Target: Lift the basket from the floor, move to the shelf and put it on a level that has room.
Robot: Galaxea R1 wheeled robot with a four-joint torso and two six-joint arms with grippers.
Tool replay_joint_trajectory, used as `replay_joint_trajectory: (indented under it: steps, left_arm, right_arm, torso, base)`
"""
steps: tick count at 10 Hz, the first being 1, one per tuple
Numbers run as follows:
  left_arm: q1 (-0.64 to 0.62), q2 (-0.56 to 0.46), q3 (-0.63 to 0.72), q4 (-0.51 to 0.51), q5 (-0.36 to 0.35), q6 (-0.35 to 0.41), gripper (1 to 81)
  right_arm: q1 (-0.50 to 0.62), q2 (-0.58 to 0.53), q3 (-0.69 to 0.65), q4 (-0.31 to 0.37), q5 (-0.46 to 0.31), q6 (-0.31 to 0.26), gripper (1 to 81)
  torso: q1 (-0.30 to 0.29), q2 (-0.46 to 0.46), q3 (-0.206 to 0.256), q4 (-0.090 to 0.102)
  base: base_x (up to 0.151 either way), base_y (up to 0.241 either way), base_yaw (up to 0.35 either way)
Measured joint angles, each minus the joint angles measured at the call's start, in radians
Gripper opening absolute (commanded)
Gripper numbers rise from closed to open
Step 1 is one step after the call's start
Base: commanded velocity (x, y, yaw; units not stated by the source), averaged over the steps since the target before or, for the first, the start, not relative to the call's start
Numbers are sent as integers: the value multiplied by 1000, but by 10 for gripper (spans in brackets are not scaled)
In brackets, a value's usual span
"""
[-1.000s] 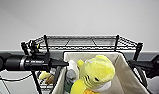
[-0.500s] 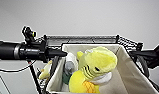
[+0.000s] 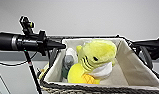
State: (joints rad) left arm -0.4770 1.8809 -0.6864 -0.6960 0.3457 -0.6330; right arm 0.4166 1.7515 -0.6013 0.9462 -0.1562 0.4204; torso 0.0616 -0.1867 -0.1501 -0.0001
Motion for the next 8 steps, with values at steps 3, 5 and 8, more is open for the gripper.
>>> replay_joint_trajectory:
  steps: [3,5,8]
  left_arm:
    - [-43,20,-40,-32,30,0,10]
    - [-87,31,-70,-70,44,0,10]
    - [-94,39,-124,-94,59,0,10]
  right_arm:
    - [52,52,-59,1,-37,47,10]
    - [92,53,-89,1,-64,73,10]
    - [121,74,-154,1,-115,100,10]
  torso:
    - [0,0,0,0]
    - [0,0,0,0]
    - [0,0,0,0]
  base:
    - [0,0,0]
    - [0,0,0]
    - [0,0,0]
